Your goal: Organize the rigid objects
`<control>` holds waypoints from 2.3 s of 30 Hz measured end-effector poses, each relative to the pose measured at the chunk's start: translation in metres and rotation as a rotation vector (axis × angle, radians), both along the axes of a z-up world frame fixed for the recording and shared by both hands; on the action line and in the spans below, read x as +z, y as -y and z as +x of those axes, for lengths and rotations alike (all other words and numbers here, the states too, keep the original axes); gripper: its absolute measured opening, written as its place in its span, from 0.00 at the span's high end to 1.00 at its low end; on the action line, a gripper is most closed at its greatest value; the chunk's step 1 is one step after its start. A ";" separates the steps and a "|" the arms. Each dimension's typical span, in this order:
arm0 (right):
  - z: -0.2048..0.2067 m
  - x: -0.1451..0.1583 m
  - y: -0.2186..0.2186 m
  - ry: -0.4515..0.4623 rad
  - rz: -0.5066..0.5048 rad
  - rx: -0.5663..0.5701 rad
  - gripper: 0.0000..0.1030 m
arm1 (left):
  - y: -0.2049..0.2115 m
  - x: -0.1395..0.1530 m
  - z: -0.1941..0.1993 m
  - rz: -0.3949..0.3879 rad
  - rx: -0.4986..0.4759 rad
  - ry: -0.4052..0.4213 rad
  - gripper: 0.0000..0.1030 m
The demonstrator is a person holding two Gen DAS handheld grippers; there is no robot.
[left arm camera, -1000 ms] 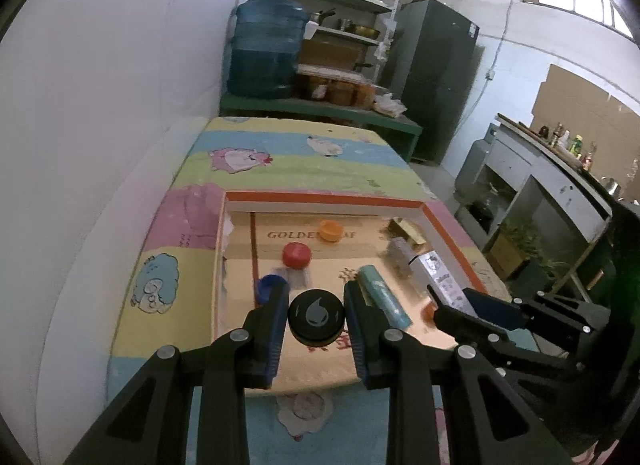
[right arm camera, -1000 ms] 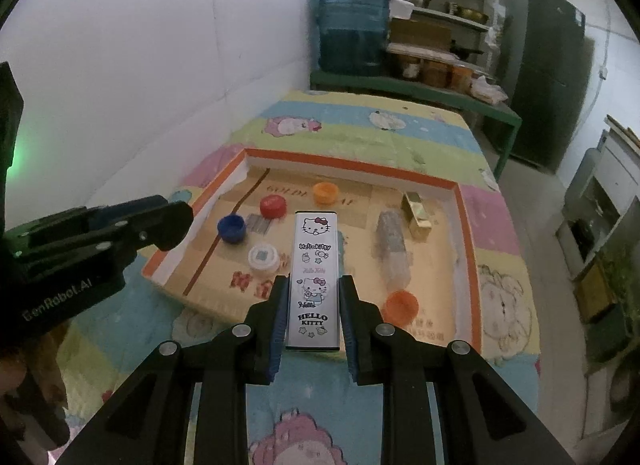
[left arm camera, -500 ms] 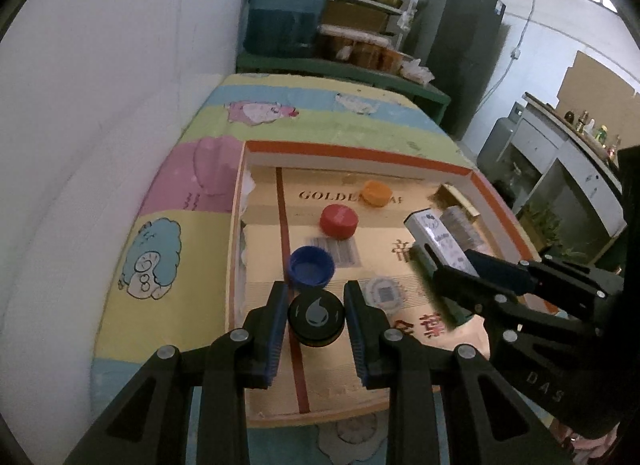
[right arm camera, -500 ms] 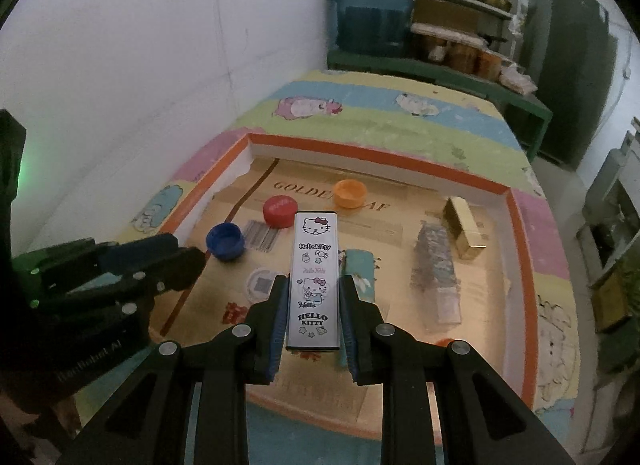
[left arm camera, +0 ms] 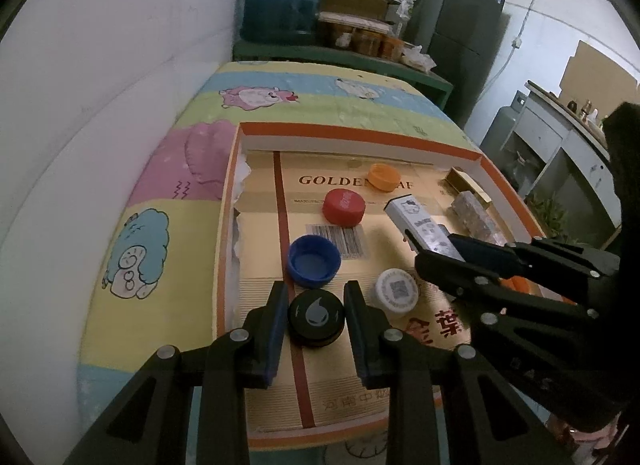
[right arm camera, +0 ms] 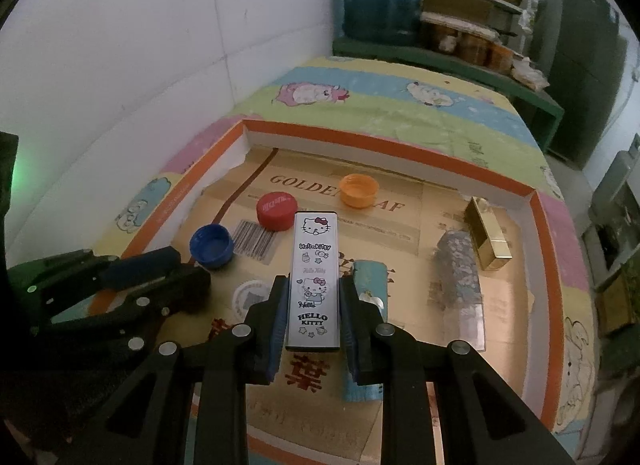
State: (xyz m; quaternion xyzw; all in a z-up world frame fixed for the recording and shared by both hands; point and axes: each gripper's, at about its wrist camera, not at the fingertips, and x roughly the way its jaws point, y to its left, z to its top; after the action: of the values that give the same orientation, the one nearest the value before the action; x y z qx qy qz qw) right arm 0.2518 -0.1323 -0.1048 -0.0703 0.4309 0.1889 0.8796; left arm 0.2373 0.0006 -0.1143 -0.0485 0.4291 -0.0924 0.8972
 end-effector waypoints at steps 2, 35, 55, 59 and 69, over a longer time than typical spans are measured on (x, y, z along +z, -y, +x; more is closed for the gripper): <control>0.001 -0.002 -0.001 -0.006 -0.004 0.002 0.76 | 0.000 0.000 0.000 0.002 -0.003 0.000 0.72; -0.023 0.018 0.030 0.029 0.016 -0.088 0.54 | 0.009 0.020 -0.019 0.006 -0.020 0.057 0.46; -0.107 0.055 0.069 0.120 0.025 -0.275 0.38 | 0.016 0.059 -0.076 -0.021 -0.033 0.135 0.39; -0.131 0.065 0.068 0.147 0.032 -0.301 0.38 | 0.018 0.070 -0.098 -0.018 -0.043 0.152 0.39; -0.193 0.096 0.065 0.226 0.034 -0.343 0.28 | 0.019 0.103 -0.169 0.000 -0.006 0.241 0.39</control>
State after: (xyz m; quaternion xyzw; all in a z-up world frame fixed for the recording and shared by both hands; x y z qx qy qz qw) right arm 0.0590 -0.1972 -0.0093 -0.0015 0.3319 0.0346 0.9427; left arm 0.0687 -0.0183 -0.0118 -0.0355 0.3182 -0.1003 0.9420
